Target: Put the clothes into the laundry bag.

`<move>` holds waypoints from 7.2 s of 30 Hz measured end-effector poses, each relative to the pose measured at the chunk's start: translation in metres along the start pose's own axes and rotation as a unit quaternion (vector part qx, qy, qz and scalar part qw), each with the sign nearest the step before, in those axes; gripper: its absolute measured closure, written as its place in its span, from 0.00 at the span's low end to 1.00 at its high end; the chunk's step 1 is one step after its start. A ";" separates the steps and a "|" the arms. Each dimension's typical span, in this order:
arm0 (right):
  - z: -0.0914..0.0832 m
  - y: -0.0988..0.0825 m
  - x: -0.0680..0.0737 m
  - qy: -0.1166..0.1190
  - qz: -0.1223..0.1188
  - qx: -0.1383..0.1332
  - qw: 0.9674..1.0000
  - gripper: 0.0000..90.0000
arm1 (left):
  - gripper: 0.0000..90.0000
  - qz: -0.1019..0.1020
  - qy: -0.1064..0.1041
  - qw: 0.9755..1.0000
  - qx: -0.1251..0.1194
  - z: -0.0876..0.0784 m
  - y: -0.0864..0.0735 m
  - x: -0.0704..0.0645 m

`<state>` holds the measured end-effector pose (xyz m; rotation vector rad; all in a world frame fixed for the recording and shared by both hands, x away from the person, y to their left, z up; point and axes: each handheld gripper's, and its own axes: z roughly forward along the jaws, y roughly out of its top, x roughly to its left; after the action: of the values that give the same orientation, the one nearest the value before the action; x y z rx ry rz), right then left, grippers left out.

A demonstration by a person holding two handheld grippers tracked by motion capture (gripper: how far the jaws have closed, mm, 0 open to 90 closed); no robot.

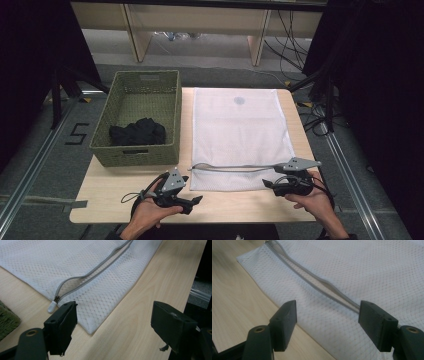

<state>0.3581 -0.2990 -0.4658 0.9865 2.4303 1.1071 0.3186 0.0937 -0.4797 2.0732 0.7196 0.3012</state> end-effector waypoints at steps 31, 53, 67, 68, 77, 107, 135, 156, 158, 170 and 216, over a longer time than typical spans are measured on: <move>0.079 0.041 -0.017 -0.042 -0.086 0.061 0.994 0.41 | 0.24 0.006 0.002 1.000 0.009 0.001 0.000 0.005; 0.100 0.050 -0.027 -0.071 -0.128 0.112 0.983 0.66 | 0.24 0.010 0.006 1.000 0.013 0.001 -0.001 0.006; 0.110 0.059 -0.031 -0.074 -0.115 0.110 0.984 0.86 | 0.25 0.013 0.004 1.000 0.015 0.001 0.000 0.008; 0.109 0.059 -0.030 -0.065 -0.105 0.114 0.986 0.89 | 0.25 0.014 0.010 1.000 0.013 0.001 0.001 0.008; 0.113 0.063 -0.033 -0.075 -0.129 0.108 0.983 0.99 | 0.25 0.010 0.002 1.000 0.009 0.001 0.000 0.007; 0.084 0.092 -0.039 -0.096 -0.117 0.048 0.987 1.00 | 0.25 -0.006 0.010 1.000 -0.007 -0.019 0.013 0.027; 0.066 0.122 -0.043 -0.101 -0.131 0.008 0.986 1.00 | 0.22 -0.046 0.080 0.995 0.022 -0.071 0.063 0.117; 0.069 0.119 -0.044 -0.095 -0.120 0.016 0.988 1.00 | 0.22 -0.065 0.100 0.980 0.159 -0.052 0.072 0.226; 0.070 0.120 -0.045 -0.092 -0.122 0.016 0.988 1.00 | 0.22 -0.059 0.091 0.979 0.171 -0.048 0.072 0.234; 0.073 0.119 -0.044 -0.091 -0.122 0.020 0.988 1.00 | 0.18 -0.049 0.073 0.974 0.208 -0.032 0.069 0.247; 0.071 0.119 -0.045 -0.087 -0.119 0.017 0.989 1.00 | 0.66 -0.141 0.117 0.945 0.272 0.010 0.044 0.271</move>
<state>0.4826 -0.2357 -0.4244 0.7445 2.3566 0.8648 0.5570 0.2296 -0.4648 2.4250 1.3529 0.2008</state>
